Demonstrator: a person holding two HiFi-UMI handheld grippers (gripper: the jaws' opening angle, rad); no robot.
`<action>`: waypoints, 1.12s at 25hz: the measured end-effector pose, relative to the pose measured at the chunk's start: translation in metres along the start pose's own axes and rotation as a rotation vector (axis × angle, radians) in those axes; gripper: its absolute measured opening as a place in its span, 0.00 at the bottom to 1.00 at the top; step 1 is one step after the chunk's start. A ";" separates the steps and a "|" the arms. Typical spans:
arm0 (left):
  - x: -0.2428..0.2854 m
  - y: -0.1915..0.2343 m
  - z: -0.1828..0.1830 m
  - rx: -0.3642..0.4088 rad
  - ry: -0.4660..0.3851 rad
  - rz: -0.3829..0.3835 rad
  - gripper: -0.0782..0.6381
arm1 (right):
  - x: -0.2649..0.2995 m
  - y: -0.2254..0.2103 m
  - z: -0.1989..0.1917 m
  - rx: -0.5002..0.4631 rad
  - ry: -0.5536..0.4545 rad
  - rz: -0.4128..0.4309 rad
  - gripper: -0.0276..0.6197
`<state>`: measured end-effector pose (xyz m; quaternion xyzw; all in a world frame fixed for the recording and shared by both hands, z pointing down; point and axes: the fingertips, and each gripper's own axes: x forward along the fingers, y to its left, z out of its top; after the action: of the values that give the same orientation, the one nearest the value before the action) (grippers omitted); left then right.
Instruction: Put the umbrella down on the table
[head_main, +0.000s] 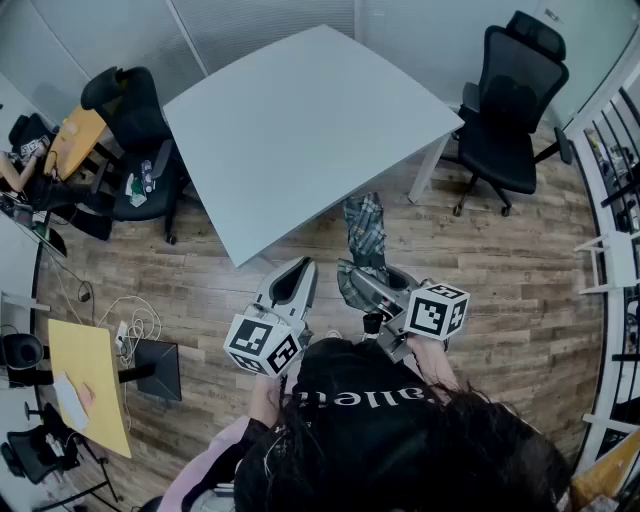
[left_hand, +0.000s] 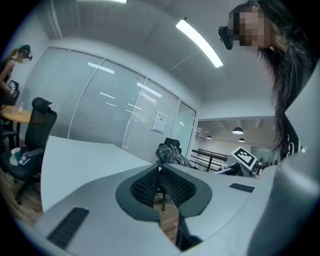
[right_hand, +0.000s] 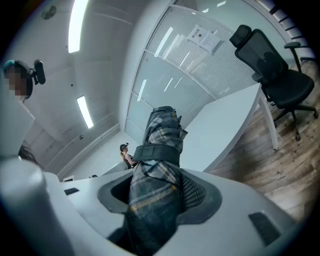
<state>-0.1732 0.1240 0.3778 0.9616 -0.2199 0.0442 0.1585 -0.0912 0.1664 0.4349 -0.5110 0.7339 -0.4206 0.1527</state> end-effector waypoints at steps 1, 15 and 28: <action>0.000 0.000 -0.001 -0.002 -0.001 -0.001 0.15 | 0.000 0.000 0.000 -0.001 0.000 0.000 0.39; 0.003 -0.011 -0.012 -0.016 0.012 -0.008 0.15 | -0.009 -0.012 -0.002 0.039 -0.016 -0.024 0.39; 0.048 -0.047 -0.018 0.015 0.022 -0.027 0.15 | -0.051 -0.054 0.021 0.061 -0.047 -0.036 0.39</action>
<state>-0.1099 0.1502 0.3891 0.9650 -0.2047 0.0544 0.1544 -0.0218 0.1944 0.4541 -0.5291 0.7074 -0.4334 0.1781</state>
